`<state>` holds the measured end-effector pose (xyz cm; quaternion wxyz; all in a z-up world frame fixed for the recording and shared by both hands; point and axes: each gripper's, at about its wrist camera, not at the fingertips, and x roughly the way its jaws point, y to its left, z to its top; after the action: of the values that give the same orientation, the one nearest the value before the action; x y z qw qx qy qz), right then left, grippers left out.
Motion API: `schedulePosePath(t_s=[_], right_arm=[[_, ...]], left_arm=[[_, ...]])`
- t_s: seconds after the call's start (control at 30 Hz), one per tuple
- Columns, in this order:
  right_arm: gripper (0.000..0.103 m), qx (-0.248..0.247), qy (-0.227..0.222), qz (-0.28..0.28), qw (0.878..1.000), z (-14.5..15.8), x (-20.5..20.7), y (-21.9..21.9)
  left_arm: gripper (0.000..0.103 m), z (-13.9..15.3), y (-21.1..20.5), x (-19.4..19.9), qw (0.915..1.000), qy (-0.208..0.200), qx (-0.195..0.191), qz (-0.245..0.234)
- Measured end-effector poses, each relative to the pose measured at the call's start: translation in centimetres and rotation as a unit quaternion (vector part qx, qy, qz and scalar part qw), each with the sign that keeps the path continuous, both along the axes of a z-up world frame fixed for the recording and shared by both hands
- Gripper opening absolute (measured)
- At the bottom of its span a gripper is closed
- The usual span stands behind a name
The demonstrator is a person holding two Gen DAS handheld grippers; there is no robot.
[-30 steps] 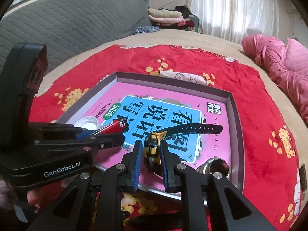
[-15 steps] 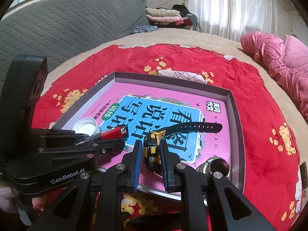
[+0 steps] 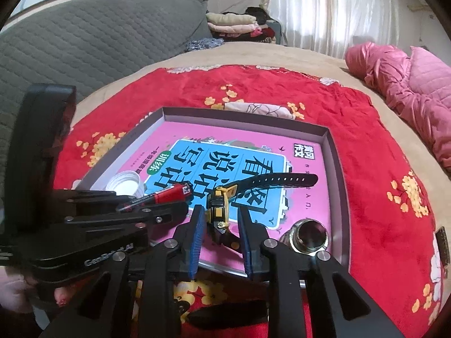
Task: Organize rigid objects
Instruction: 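Lower the lighter into the box with the left tool while the right tool lowers the watch beside it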
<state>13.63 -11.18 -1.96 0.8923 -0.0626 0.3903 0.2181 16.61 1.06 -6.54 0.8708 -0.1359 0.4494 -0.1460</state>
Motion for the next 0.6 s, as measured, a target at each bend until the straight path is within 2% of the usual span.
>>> schedulePosePath(t_s=[0.6], right_arm=[[0.027,-0.001,0.014,-0.014,1.0,0.18,-0.58,-1.01]], left_arm=[[0.011,-0.18,0.4,0.6,0.9996,0.005,-0.021,-0.019]])
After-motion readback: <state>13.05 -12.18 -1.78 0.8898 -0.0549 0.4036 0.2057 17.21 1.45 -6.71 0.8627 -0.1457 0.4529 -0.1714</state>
